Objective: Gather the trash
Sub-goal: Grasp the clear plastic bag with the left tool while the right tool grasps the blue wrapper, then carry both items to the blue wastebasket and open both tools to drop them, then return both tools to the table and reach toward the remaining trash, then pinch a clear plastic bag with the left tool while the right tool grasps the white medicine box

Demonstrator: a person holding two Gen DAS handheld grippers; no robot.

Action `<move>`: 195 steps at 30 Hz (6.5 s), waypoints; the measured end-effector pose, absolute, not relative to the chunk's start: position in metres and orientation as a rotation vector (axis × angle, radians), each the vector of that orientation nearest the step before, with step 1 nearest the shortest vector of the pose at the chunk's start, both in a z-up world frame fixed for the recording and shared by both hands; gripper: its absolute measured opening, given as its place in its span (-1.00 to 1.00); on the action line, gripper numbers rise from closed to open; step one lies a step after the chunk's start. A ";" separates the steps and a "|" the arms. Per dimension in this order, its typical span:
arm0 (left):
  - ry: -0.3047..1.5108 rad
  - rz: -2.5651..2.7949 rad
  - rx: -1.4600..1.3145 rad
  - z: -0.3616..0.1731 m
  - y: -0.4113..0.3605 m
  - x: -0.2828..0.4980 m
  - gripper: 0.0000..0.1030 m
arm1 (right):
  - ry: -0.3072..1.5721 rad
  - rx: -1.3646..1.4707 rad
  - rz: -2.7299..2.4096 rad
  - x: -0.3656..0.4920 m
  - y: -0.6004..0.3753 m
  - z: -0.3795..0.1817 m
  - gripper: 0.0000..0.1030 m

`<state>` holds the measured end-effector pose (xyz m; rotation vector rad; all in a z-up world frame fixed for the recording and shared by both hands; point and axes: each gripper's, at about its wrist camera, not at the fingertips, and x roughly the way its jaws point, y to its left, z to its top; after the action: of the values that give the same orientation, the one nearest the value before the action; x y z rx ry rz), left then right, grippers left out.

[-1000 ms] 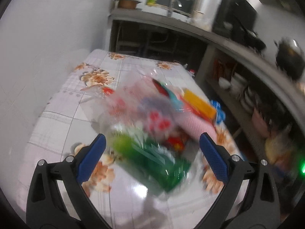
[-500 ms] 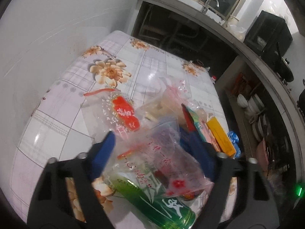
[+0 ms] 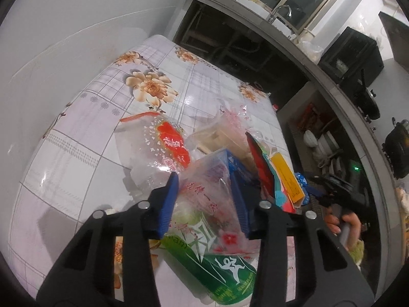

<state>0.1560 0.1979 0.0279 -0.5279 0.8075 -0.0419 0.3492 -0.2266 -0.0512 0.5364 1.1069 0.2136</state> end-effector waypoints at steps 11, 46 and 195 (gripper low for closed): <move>0.731 -0.129 -0.616 0.031 0.218 0.137 -0.62 | 1.155 0.579 0.236 0.350 -0.233 -0.071 -0.51; 0.879 -0.896 -0.344 0.068 -0.101 0.172 -0.67 | 0.787 0.747 -0.209 0.071 -0.409 -0.036 -0.59; 0.888 -0.403 -0.341 0.086 0.161 0.375 -1.00 | 1.240 0.373 0.507 0.330 -0.193 -0.002 0.45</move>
<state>0.3752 0.1612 0.0857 -0.3409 0.8881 -0.4034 0.3300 -0.1931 -0.0019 0.3726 1.2404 0.5070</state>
